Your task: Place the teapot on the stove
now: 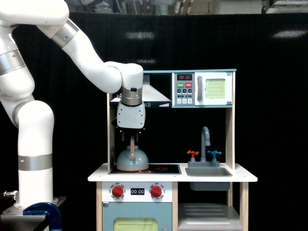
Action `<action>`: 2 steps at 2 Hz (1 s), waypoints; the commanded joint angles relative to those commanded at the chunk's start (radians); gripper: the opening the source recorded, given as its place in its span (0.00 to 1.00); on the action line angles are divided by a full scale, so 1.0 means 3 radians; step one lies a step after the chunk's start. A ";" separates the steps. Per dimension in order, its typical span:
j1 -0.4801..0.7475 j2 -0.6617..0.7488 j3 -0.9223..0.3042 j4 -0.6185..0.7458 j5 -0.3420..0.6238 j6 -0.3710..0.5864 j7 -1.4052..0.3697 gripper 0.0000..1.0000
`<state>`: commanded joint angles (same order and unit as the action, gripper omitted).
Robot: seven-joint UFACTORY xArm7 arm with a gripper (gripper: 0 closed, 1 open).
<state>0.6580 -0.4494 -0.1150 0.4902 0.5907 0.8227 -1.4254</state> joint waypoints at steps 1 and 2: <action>-0.0409 -0.0805 -0.0319 0.0127 -0.0612 0.1030 0.0128 1.00; -0.0572 -0.1213 -0.0517 0.0207 -0.0887 0.1562 0.0148 1.00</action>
<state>0.4864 -0.8134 -0.2702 0.5523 0.3248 1.2913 -1.3812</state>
